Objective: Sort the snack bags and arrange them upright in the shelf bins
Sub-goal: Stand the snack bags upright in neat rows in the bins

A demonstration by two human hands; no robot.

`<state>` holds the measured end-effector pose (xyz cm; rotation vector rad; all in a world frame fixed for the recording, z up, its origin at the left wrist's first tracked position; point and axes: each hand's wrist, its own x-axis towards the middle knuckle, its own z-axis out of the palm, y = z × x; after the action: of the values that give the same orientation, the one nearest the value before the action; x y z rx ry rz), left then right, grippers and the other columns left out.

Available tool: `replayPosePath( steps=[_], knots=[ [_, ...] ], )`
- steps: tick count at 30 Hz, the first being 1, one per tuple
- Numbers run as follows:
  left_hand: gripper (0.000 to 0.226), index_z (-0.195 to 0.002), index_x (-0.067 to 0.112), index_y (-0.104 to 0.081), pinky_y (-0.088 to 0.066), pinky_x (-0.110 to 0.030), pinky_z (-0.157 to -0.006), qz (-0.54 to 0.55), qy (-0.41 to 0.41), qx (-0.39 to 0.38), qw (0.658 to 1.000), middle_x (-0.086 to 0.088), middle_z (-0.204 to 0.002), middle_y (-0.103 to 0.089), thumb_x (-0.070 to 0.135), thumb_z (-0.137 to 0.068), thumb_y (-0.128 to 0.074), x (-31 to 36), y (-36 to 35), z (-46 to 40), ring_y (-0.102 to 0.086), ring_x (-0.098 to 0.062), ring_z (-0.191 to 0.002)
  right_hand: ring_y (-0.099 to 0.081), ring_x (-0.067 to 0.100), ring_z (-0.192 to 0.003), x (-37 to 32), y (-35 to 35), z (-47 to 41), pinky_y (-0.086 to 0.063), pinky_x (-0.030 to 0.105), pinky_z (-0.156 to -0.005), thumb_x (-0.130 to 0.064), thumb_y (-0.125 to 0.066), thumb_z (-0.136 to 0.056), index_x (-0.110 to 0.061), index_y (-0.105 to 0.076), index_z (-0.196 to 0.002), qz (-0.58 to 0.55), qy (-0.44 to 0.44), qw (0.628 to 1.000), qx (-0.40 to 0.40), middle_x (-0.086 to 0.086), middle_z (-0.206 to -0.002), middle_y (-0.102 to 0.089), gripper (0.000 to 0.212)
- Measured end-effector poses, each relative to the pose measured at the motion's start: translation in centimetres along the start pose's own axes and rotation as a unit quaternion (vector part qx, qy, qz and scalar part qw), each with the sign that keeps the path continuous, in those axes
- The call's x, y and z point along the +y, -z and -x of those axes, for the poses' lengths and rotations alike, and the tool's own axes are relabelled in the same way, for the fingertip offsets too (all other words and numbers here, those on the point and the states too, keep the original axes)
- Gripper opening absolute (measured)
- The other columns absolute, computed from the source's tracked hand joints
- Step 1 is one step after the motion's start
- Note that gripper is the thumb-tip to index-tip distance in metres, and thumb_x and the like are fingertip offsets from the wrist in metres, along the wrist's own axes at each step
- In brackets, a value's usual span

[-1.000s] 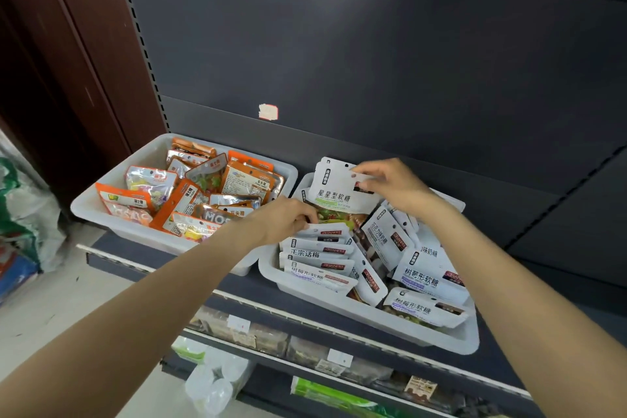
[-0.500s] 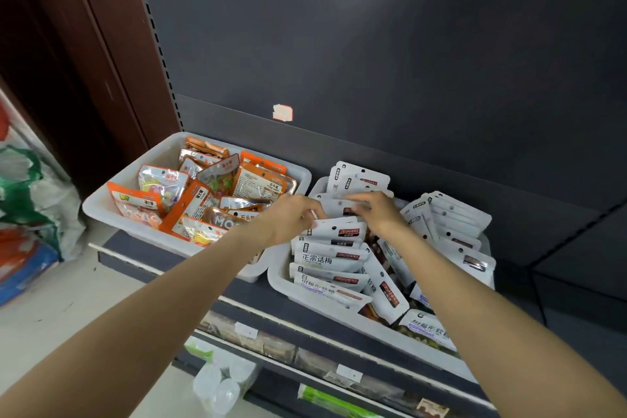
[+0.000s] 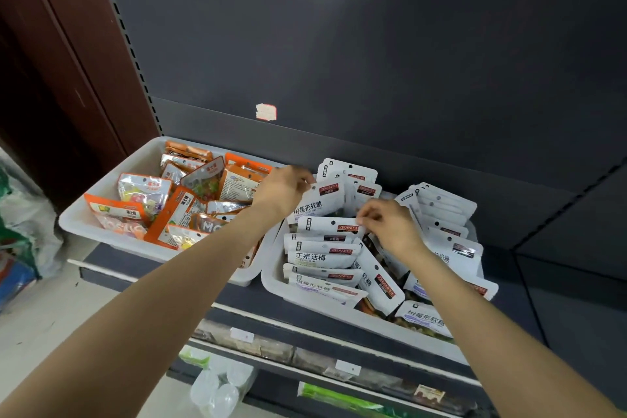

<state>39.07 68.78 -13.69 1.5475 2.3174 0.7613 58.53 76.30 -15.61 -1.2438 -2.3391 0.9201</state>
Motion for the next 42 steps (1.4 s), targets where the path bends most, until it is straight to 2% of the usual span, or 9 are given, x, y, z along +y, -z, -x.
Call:
replayPosePath(
  steps=[7,12,15,19,26,31,34,38,42],
  knots=[
    [0.021,-0.106,0.018,-0.066,-0.051,-0.032,-0.084,0.020,-0.006,-0.024,0.999,-0.006,-0.116,-0.066,0.011,-0.097,-0.048,0.5,0.7,-1.0,-0.061,-0.024,-0.101,-0.060,0.018,-0.087,-0.4,1.4,-0.5,-0.051,0.037,-0.081,-0.018,-0.051,-0.097,-0.015,-0.057,-0.095,0.057,-0.039,0.994,0.081,-0.004,-0.091,-0.061,0.007],
    [0.029,-0.120,0.014,-0.059,-0.046,-0.026,-0.091,0.043,-0.048,-0.080,0.995,-0.007,-0.130,-0.058,0.003,-0.097,-0.044,1.3,0.5,-0.7,-0.055,-0.023,-0.118,-0.061,0.021,-0.090,-1.4,1.3,-1.4,-0.051,0.041,-0.084,-0.019,-0.050,-0.097,-0.014,-0.058,-0.098,0.074,-0.049,0.992,0.095,0.001,-0.096,-0.065,0.009],
    [0.034,-0.125,0.015,-0.050,-0.045,-0.032,-0.097,0.007,-0.064,-0.049,0.997,-0.007,-0.133,-0.049,0.007,-0.092,-0.056,0.8,0.1,-0.2,-0.050,-0.025,-0.120,-0.061,0.022,-0.091,-2.0,0.8,-1.9,-0.051,0.038,-0.083,-0.017,-0.050,-0.097,-0.011,-0.059,-0.099,0.068,-0.051,0.991,0.107,0.003,-0.098,-0.066,0.010],
    [0.027,-0.112,0.015,-0.056,-0.049,-0.032,-0.088,-0.038,-0.069,-0.062,0.995,-0.006,-0.121,-0.049,0.025,-0.089,-0.064,-1.3,-0.3,1.7,-0.058,-0.023,-0.102,-0.062,0.024,-0.091,-1.9,-0.2,-2.0,-0.051,0.036,-0.080,-0.008,-0.045,-0.097,-0.010,-0.058,-0.099,0.045,-0.062,0.994,0.079,0.009,-0.104,-0.065,0.013],
    [0.043,-0.128,0.019,-0.056,-0.038,-0.029,-0.098,0.002,-0.078,-0.165,0.983,-0.004,-0.128,-0.050,0.044,-0.092,-0.053,-2.7,-0.4,4.3,-0.049,-0.018,-0.117,-0.053,0.021,-0.118,-1.7,-1.1,1.4,-0.039,0.026,-0.092,-0.021,-0.050,-0.097,-0.015,-0.047,-0.133,0.033,-0.026,0.999,-0.009,0.007,-0.132,-0.055,0.037],
    [0.034,-0.119,0.022,-0.063,-0.032,-0.024,-0.099,0.028,-0.118,-0.178,0.976,-0.001,-0.127,-0.051,0.035,-0.088,-0.063,-2.8,0.1,5.3,-0.044,-0.014,-0.120,-0.054,0.010,-0.099,-1.2,-0.4,3.4,-0.040,0.024,-0.085,-0.027,-0.062,-0.091,-0.021,-0.047,-0.135,0.040,-0.031,0.996,-0.068,0.000,-0.128,-0.055,0.048],
    [0.018,-0.106,0.021,-0.066,-0.040,-0.028,-0.098,0.016,-0.147,-0.176,0.973,0.002,-0.118,-0.057,0.020,-0.088,-0.066,-3.2,0.0,6.0,-0.054,-0.015,-0.108,-0.055,0.014,-0.106,-1.4,-0.7,3.7,-0.043,0.028,-0.094,-0.020,-0.065,-0.089,-0.023,-0.043,-0.139,0.056,-0.025,0.994,-0.088,0.001,-0.134,-0.051,0.054],
    [0.011,-0.101,0.018,-0.065,-0.046,-0.024,-0.071,-0.005,-0.165,-0.168,0.972,0.007,-0.100,-0.068,0.016,-0.090,-0.062,-3.4,0.0,6.7,-0.062,-0.012,-0.076,-0.049,0.020,-0.121,-1.9,-1.7,3.2,-0.038,0.032,-0.104,-0.012,-0.067,-0.086,-0.023,-0.041,-0.141,0.076,-0.025,0.992,-0.093,0.003,-0.141,-0.044,0.062],
    [0.018,-0.110,0.018,-0.064,-0.050,-0.030,-0.082,-0.004,-0.161,-0.102,0.982,0.001,-0.110,-0.067,0.018,-0.095,-0.055,-3.6,0.0,7.0,-0.063,-0.014,-0.096,-0.052,0.024,-0.116,-2.2,-1.7,2.8,-0.040,0.031,-0.098,-0.001,-0.064,-0.086,-0.017,-0.042,-0.140,0.066,-0.063,0.994,-0.064,0.008,-0.129,-0.052,0.061]
  ],
)
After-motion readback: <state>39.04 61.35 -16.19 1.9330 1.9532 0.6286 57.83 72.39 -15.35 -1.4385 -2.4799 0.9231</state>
